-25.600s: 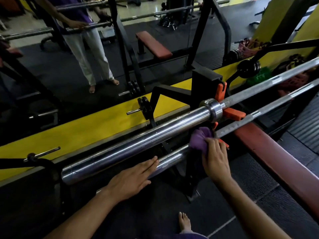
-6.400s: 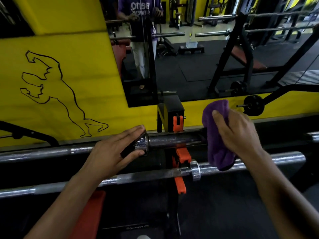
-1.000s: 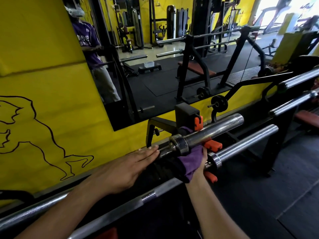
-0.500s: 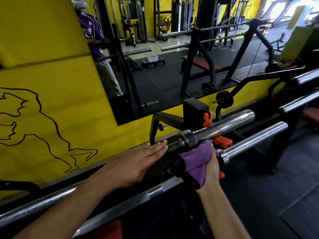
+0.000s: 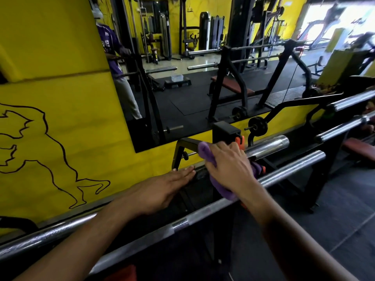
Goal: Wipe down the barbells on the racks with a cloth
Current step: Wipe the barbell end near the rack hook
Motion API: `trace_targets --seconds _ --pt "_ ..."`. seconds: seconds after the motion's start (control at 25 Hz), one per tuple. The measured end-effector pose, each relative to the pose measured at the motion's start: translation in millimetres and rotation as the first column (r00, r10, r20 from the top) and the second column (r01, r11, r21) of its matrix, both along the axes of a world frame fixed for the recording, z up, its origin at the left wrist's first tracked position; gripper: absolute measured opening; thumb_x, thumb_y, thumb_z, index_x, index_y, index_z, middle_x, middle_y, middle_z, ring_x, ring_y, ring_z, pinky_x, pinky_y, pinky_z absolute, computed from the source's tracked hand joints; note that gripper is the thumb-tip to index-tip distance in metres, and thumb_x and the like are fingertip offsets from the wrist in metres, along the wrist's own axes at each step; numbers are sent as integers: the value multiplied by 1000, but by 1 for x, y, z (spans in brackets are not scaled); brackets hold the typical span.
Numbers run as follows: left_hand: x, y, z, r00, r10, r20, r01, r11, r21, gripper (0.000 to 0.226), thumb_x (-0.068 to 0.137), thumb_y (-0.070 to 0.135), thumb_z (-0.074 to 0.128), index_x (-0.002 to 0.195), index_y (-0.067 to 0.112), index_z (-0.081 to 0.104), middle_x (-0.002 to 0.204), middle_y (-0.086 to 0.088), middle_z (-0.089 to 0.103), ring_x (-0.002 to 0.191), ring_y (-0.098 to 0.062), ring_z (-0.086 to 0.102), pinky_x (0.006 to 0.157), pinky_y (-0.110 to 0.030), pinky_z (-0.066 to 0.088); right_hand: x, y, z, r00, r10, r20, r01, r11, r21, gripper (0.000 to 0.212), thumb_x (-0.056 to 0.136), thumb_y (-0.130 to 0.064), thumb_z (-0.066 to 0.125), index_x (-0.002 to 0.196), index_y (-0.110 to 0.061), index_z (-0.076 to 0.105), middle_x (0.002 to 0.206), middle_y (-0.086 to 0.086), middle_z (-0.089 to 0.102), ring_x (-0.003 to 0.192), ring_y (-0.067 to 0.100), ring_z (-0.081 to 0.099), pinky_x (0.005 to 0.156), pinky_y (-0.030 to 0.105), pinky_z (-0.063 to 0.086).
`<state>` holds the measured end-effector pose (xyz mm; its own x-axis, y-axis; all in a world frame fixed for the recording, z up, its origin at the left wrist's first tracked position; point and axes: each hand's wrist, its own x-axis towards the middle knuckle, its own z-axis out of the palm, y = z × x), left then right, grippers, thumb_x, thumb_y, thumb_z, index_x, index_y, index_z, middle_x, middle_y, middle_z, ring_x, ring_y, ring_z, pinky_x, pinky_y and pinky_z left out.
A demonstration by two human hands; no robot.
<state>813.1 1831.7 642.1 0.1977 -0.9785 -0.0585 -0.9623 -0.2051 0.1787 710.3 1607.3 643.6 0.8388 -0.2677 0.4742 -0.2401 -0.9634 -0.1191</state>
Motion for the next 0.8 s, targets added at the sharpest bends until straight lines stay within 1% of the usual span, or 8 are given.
trace_targets --seconds 0.12,0.24,0.44,0.56,0.64,0.68,0.72,0.8 --pt "-5 0 3 1000 -1 23 1 1000 -21 70 101 10 31 157 28 -7 164 11 -16 149 2 -10 117 -9 -8 2 2 -7 999 -9 -51 4 995 -95 40 86 -41 64 121 -21 59 118 1 58 100 28 53 76 40 48" --pt "-7 0 7 998 45 40 -45 999 11 79 103 2 38 153 33 -14 158 19 -23 141 3 -17 101 0 -17 -25 7 -31 999 6 47 -6 1000 3 63 80 -31 74 138 -22 51 136 1 48 104 23 51 73 34 52" --pt "-5 6 7 998 51 27 -51 999 8 74 107 10 37 156 37 -10 161 21 -19 142 4 -13 108 -2 -12 -64 26 -89 978 -6 209 -41 975 216 98 65 -9 87 149 -21 39 147 5 38 116 18 45 82 34 52" --pt "1 25 5 994 103 35 -103 995 -7 61 108 38 27 153 44 -13 162 24 -17 146 0 -8 114 -9 2 -77 28 -100 959 -6 282 -119 897 426 78 78 -11 82 144 -24 44 143 -4 39 119 5 47 89 22 47" --pt "-1 30 7 991 128 28 -128 992 13 59 106 43 22 153 44 -15 160 26 -18 143 3 -10 106 -1 -6 -81 39 -101 943 -39 329 -169 799 577 51 87 -22 75 135 -22 55 135 -10 47 114 -2 54 86 12 48" --pt "-2 30 6 992 130 12 -130 991 36 59 108 40 23 153 42 -15 159 26 -20 140 6 -12 100 3 -13 -83 44 -103 930 -112 349 -187 675 713 42 87 -34 74 125 -22 60 126 -10 55 108 -2 58 85 14 50" --pt "-3 27 7 990 141 -6 -140 989 50 60 110 36 25 153 42 -15 157 27 -21 139 8 -14 95 6 -16 -78 44 -107 915 -232 331 -203 444 873 44 83 -44 76 118 -19 65 113 -7 64 99 2 64 82 21 53" --pt "-2 24 5 986 166 -28 -165 986 30 61 110 36 26 151 46 -17 157 30 -20 141 8 -15 95 5 -14 -64 41 -103 883 -433 181 -304 -234 924 61 67 -48 85 113 -11 69 92 4 72 82 18 69 75 35 53"
